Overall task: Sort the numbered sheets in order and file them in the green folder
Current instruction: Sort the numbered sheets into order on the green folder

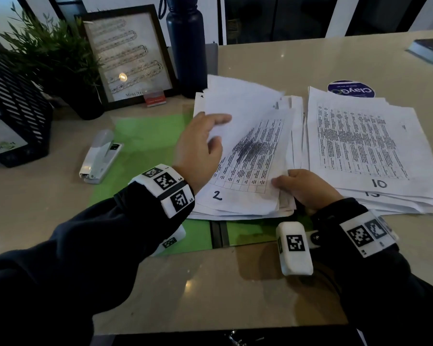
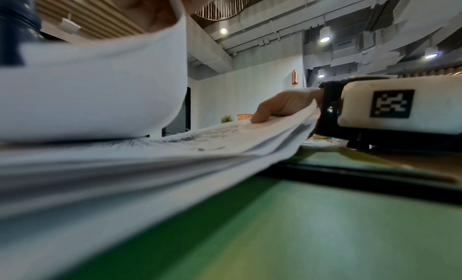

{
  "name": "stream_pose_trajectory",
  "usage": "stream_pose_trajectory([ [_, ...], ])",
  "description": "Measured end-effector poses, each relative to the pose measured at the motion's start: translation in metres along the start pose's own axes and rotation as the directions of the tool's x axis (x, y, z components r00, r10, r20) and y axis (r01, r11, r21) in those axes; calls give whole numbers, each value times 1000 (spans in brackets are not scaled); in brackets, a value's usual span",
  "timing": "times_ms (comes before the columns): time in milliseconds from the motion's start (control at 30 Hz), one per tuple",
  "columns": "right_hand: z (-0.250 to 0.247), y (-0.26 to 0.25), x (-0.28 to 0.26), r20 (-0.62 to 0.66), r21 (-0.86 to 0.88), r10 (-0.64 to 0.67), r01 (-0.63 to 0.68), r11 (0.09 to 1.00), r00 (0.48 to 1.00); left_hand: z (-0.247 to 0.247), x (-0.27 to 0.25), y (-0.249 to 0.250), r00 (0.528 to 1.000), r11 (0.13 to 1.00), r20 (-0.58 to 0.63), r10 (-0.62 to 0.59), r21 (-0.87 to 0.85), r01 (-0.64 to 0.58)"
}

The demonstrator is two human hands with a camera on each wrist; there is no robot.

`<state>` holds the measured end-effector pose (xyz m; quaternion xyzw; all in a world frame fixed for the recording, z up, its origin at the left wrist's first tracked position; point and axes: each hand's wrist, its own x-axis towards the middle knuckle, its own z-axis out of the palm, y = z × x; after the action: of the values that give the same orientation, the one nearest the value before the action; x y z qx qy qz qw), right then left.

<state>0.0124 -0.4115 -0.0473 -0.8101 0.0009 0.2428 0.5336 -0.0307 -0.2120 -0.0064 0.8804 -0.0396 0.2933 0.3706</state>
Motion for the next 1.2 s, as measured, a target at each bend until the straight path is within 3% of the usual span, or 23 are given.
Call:
stream_pose_trajectory([
  [67, 0, 1, 0, 13, 3, 8, -8, 1000, 1000, 0, 1, 0, 998, 1000, -57, 24, -18, -25],
  [200, 0, 1, 0, 18, 42, 13, -13, 999, 1000, 1, 0, -2, 1000, 991, 3, -21, -129, 21],
  [333, 1, 0, -1, 7, 57, 17, -17, 998, 1000, 1, 0, 1, 997, 993, 30, -69, -95, 71],
  [567, 0, 0, -2, -9, 52, 11, -10, 999, 1000, 3, -1, -2, 999, 998, 25, 23, -60, -21],
  [633, 1, 1, -2, -12, 42, -3, 3, 999, 1000, 4, -1, -1, 984, 993, 140, 110, -52, -103],
  [667, 1, 1, -1, -24, 24, -16, 17, 1000, 1000, 5, -2, 0, 943, 992, 309, 124, -35, -119],
  [700, 1, 1, -1, -39, 4, -32, 33, 999, 999, 6, -2, 2, 851, 992, 516, 96, 20, -124],
  [767, 1, 2, -1, -58, -3, -42, 42, 999, 997, 11, -5, 2, 586, 977, 810, -24, 142, -157],
  [800, 1, 1, -2, -71, 23, -35, 37, 999, 997, 12, -6, 2, 519, 976, 853, -54, 155, -154],
  [833, 1, 1, -2, -80, 41, -34, 37, 998, 996, 12, -6, 2, 514, 980, 856, -56, 145, -134],
  [900, 1, 0, -3, -93, 106, -14, 23, 994, 996, 12, -4, 0, 569, 985, 821, -51, 135, -107],
  [1000, 3, -5, -7, -68, 206, 11, 3, 979, 998, 12, -4, -3, 582, 968, 811, -56, 187, -167],
  [1067, 1, -5, -6, -28, 211, 21, -14, 977, 999, 11, -4, -2, 627, 970, 778, -34, 177, -168],
  [1200, 0, -1, -4, -24, 113, 0, 2, 994, 1000, 7, -2, 1, 839, 986, 545, -2, 141, -90],
])
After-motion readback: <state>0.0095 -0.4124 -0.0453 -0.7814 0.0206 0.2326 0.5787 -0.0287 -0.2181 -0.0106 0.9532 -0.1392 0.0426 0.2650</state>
